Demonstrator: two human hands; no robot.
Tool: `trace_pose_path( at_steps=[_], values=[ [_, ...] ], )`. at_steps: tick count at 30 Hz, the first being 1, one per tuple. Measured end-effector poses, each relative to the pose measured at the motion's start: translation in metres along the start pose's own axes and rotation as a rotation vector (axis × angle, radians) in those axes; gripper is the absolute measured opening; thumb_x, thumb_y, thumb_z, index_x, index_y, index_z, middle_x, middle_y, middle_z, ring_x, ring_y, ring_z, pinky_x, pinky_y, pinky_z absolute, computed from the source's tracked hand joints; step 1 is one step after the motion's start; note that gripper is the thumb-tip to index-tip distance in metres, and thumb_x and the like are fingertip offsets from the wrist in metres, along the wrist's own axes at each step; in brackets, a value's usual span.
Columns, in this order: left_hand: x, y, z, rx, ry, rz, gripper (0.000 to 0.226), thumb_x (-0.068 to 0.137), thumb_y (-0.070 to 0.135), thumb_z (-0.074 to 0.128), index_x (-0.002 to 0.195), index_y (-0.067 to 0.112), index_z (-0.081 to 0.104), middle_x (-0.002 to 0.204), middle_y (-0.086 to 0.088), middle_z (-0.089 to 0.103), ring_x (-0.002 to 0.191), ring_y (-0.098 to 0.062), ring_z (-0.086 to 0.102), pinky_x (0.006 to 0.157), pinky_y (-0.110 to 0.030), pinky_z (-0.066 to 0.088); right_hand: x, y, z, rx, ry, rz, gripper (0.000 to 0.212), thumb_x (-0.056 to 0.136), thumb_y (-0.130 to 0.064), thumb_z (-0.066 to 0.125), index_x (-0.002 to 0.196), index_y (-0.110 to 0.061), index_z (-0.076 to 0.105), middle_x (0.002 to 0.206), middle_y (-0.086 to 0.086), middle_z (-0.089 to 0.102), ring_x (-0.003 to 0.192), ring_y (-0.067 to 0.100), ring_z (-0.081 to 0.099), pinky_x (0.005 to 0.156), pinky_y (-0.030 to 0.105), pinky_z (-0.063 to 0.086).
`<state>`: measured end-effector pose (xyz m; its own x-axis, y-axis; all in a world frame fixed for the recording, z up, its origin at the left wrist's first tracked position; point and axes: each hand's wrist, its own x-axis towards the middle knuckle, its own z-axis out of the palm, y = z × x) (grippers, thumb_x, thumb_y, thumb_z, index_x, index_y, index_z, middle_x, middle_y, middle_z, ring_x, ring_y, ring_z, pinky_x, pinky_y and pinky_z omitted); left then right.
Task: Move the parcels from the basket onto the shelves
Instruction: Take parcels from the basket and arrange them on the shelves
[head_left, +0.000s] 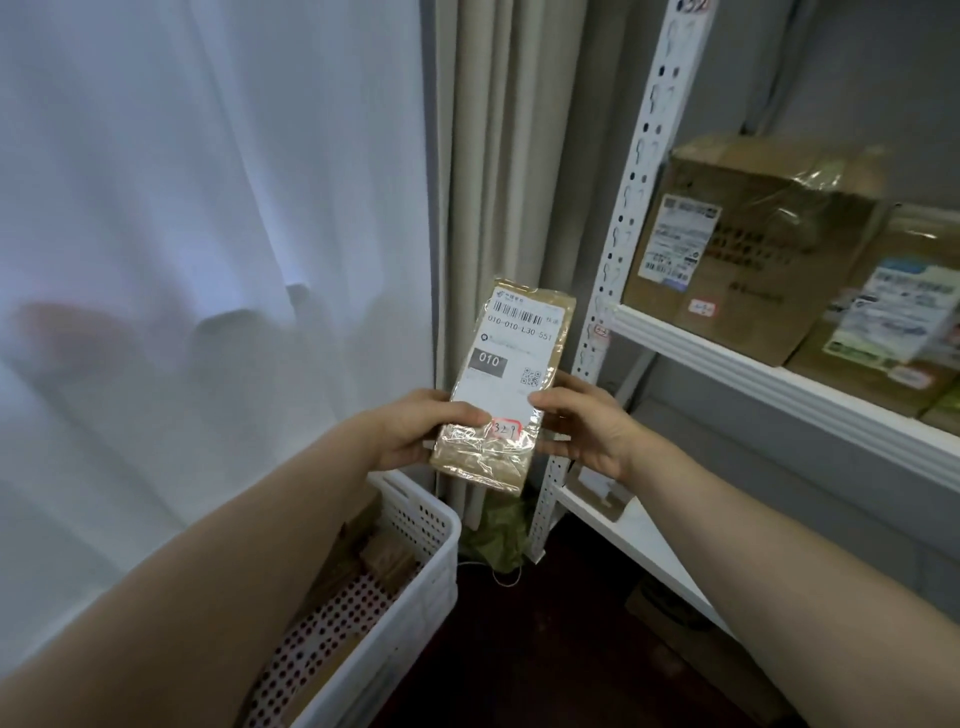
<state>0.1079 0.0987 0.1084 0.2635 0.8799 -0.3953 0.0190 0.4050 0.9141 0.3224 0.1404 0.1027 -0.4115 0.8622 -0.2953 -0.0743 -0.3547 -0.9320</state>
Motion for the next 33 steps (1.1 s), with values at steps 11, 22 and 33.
trace_pose_path(
  at_steps=[11,22,33],
  values=[
    [0.01,0.006,0.036,0.035,-0.033,0.0,0.058,0.066,0.014,0.074,0.12,0.005,0.055,0.102,-0.01,0.073,0.093,-0.023,0.07,0.081,-0.035,0.055,-0.026,-0.004,-0.031,0.037,0.03,-0.045,0.049,0.082,-0.002,0.066,0.128,-0.011,0.054,0.1,0.004,0.073,0.1,0.022,0.065,0.097,0.042,0.05],
    [0.015,0.013,0.081,0.121,-0.062,-0.019,0.062,0.065,0.017,0.075,0.122,0.005,0.053,0.098,-0.007,0.074,0.089,-0.02,0.069,0.081,-0.032,0.053,-0.057,-0.005,-0.068,0.083,0.075,-0.076,0.059,0.08,0.002,0.066,0.135,-0.009,0.048,0.097,0.004,0.074,0.09,0.018,0.068,0.091,0.038,0.054],
    [0.029,0.044,0.161,0.218,-0.042,0.1,0.084,0.053,0.041,0.087,0.128,0.017,0.055,0.107,0.003,0.072,0.11,-0.018,0.061,0.106,-0.044,0.038,-0.116,-0.011,-0.123,0.096,0.179,-0.081,0.069,0.076,0.01,0.067,0.136,-0.013,0.042,0.097,0.008,0.074,0.091,0.023,0.07,0.078,0.036,0.056]
  ],
)
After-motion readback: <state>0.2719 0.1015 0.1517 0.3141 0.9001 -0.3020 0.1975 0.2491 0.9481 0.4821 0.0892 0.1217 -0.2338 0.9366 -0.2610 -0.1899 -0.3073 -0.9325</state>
